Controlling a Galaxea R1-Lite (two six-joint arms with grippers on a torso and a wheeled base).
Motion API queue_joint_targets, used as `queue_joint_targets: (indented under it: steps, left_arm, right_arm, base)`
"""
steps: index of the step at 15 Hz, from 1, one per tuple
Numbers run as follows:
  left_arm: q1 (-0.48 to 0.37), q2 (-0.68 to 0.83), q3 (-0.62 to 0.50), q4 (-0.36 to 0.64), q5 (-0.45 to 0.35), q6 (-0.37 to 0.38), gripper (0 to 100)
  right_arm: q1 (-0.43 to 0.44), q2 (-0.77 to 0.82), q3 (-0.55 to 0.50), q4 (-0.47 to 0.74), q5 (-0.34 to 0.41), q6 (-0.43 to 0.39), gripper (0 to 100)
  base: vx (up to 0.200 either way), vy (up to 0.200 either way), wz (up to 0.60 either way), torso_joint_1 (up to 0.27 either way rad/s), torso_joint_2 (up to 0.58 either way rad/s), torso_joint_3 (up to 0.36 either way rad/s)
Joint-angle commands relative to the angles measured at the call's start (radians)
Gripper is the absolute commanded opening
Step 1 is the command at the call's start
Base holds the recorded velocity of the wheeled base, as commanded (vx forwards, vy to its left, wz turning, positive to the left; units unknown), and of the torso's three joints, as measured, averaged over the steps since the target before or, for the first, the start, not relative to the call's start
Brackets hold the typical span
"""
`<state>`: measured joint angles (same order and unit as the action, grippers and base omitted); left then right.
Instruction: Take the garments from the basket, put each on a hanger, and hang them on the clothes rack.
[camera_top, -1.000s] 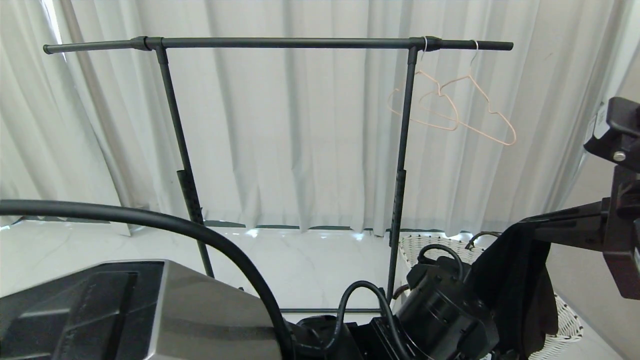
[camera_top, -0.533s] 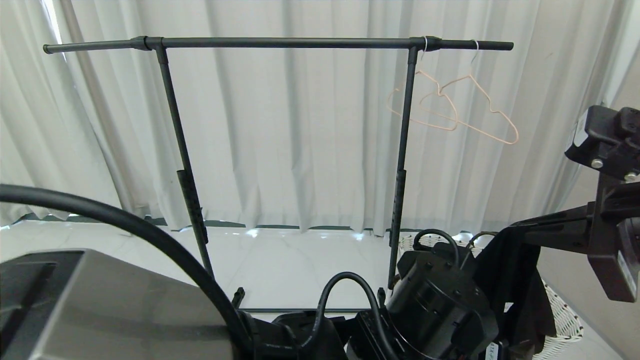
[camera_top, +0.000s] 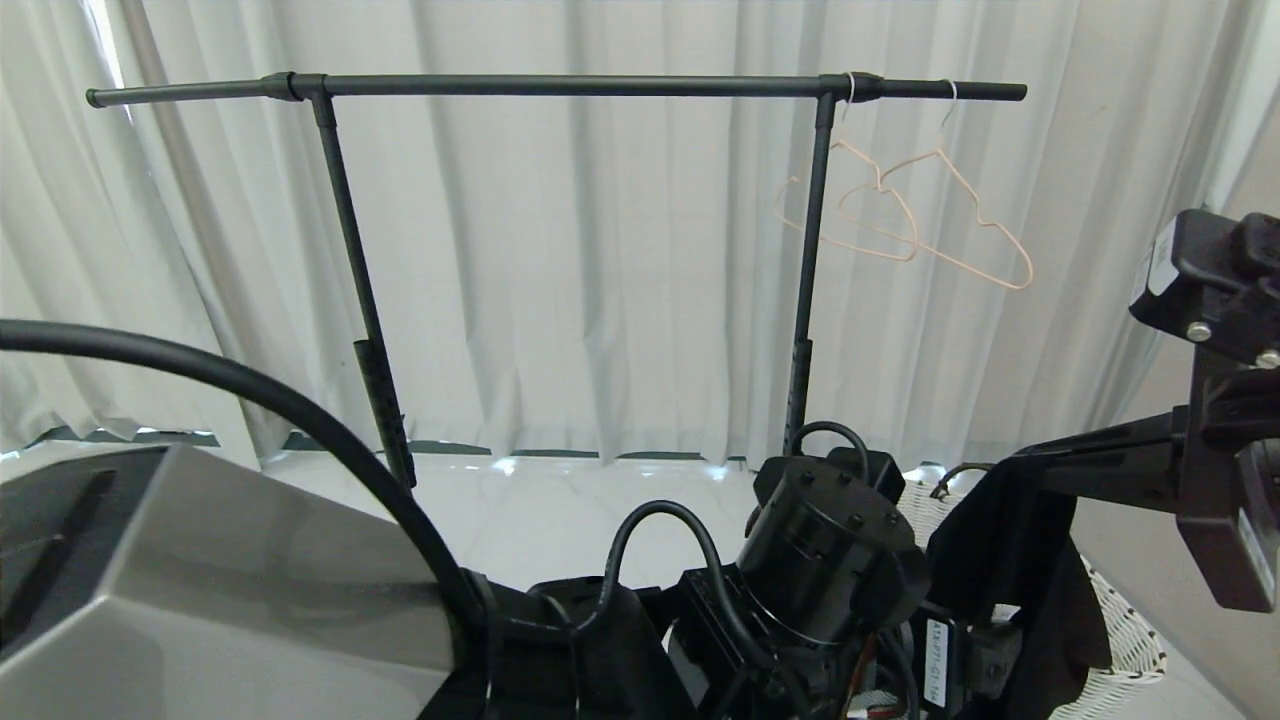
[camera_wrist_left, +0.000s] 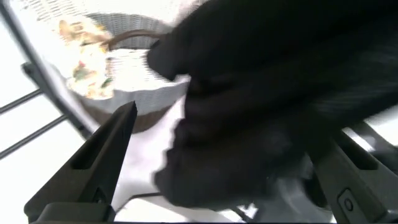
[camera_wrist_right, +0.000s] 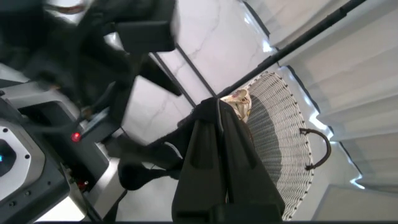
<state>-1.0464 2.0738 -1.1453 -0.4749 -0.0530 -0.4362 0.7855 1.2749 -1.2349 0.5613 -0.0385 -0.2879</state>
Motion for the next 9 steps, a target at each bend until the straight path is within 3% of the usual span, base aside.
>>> queue_joint_targets:
  steps: [1, 8, 9]
  left_arm:
    - [0.009, 0.035, 0.003, -0.001, -0.001, 0.001, 100]
    - [0.012, 0.058, 0.101, -0.002, 0.013, 0.002, 100]
    - [0.012, 0.058, 0.105, -0.002, 0.015, 0.002, 0]
  right_arm:
    - [0.003, 0.001, -0.003, 0.000, 0.000, -0.001, 0]
    - [0.004, 0.009, -0.008, 0.000, -0.001, -0.001, 0]
    - [0.004, 0.009, -0.008, 0.000, -0.001, -0.001, 0]
  base:
    - [0.000, 0.000, 0.00, 0.000, 0.00, 0.000]
    - [0.000, 0.000, 0.00, 0.000, 0.00, 0.000]
    - [0.000, 0.000, 0.00, 0.000, 0.00, 0.000]
